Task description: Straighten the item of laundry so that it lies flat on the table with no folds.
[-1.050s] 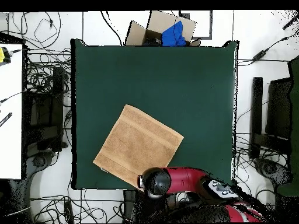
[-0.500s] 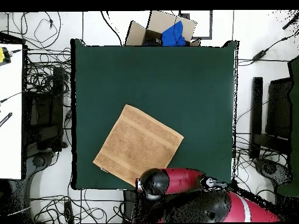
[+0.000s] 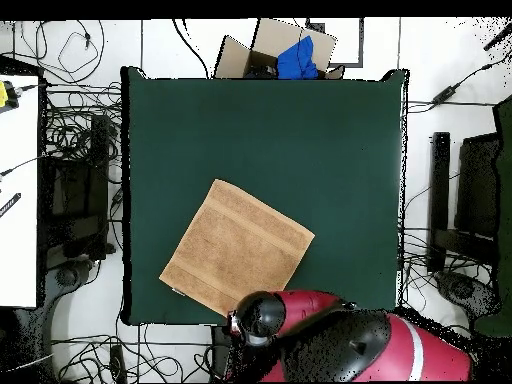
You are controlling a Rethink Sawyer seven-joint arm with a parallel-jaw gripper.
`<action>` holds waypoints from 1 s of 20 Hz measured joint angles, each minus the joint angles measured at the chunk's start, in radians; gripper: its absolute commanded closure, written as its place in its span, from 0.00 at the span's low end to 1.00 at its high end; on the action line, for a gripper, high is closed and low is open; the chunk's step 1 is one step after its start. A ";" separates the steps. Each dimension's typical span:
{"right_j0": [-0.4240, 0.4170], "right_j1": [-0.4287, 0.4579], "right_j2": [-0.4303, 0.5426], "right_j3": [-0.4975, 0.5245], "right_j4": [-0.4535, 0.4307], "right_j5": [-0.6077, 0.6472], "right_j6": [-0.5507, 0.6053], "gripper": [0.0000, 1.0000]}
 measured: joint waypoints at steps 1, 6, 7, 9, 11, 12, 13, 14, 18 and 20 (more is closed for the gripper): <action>0.001 0.007 0.000 -0.004 -0.001 0.000 0.000 0.00; 0.004 0.021 0.000 -0.013 -0.002 0.000 0.000 0.00; 0.006 0.024 0.000 -0.016 -0.006 0.000 0.000 0.00; 0.008 0.026 0.001 -0.023 -0.012 0.000 0.000 0.00; 0.010 0.026 0.001 -0.028 -0.018 0.000 0.000 0.00; 0.012 0.026 0.001 -0.033 -0.023 0.000 0.000 0.00; 0.014 0.026 0.001 -0.035 -0.025 0.000 0.000 0.00; 0.017 0.026 0.001 -0.040 -0.031 0.000 0.000 0.00; 0.028 0.026 0.001 -0.045 -0.041 0.000 0.000 0.00; 0.033 0.026 0.001 -0.046 -0.043 0.000 0.000 0.00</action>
